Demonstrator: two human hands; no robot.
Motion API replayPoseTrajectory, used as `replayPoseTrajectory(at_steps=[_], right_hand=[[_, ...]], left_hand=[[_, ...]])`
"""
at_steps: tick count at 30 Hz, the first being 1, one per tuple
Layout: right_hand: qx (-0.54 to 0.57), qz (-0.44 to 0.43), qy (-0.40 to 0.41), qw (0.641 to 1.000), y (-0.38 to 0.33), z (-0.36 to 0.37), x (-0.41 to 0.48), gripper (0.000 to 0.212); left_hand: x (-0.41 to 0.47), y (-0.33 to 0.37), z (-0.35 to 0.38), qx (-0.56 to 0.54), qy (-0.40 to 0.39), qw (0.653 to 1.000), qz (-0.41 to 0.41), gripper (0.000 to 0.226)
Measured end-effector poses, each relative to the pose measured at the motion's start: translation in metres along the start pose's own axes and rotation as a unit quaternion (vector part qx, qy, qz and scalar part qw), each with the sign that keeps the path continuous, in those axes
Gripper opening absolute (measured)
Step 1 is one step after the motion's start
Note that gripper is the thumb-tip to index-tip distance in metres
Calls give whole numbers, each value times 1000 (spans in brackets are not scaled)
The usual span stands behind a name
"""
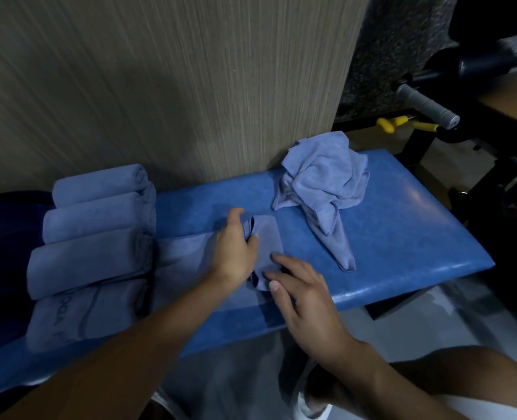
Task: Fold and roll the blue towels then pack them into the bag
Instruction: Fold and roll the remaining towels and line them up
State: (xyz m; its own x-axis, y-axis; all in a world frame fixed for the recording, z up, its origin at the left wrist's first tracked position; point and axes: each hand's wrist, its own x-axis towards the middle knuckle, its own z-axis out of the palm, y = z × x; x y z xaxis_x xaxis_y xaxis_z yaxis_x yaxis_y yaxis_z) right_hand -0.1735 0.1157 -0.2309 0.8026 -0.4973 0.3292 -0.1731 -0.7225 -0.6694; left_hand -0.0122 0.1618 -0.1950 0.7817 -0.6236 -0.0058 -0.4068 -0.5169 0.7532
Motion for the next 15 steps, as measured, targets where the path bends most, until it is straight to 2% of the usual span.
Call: replayPoseTrajectory(at_steps=[2,4,6,8,10,13,15], right_hand=[[-30,-17,-5,999,4,3,-1,29],[-55,-34,-20,998,6,5,-2,27],[-48,-36,-12,998,4,6,-2,27],[-23,1,22,999,-1,2,0,28],[-32,77,52,995,-6,-3,4,34],[-61,180,29,981,-7,-6,11,50],[-48,202,11,978,-6,-4,13,55]], left_hand=[[-7,-6,-3,105,12,988,113,50],[-14,-18,-5,223,-6,942,252,49],[-19,-31,-7,294,-56,900,316,52],[-22,-43,-9,329,-89,887,311,57],[-23,-49,-10,349,-102,882,299,65],[-24,-53,-15,365,-127,875,292,78],[-23,-56,-19,376,-131,869,292,85]])
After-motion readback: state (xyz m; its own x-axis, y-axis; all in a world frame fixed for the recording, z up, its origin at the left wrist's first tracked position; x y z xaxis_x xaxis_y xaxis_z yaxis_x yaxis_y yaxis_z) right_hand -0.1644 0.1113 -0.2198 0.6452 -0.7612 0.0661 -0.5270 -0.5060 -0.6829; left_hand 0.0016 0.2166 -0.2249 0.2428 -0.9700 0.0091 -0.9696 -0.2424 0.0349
